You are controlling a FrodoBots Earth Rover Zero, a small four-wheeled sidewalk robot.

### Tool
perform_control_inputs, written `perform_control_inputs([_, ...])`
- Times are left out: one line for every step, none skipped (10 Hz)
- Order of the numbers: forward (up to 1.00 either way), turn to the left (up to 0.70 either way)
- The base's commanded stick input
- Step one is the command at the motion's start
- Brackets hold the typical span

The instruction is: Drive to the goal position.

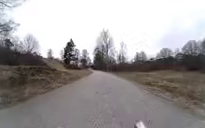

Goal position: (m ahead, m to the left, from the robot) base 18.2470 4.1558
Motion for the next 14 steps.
perform_control_inputs([0.70, -0.18])
perform_control_inputs([0.70, -0.32])
perform_control_inputs([0.70, -0.35])
perform_control_inputs([0.70, -0.35])
perform_control_inputs([0.70, -0.35])
perform_control_inputs([0.70, -0.34])
perform_control_inputs([0.70, -0.26])
perform_control_inputs([0.70, 0.00])
perform_control_inputs([0.70, 0.00])
perform_control_inputs([0.70, 0.00])
perform_control_inputs([0.70, -0.30])
perform_control_inputs([0.70, -0.35])
perform_control_inputs([0.70, -0.35])
perform_control_inputs([0.70, -0.35])
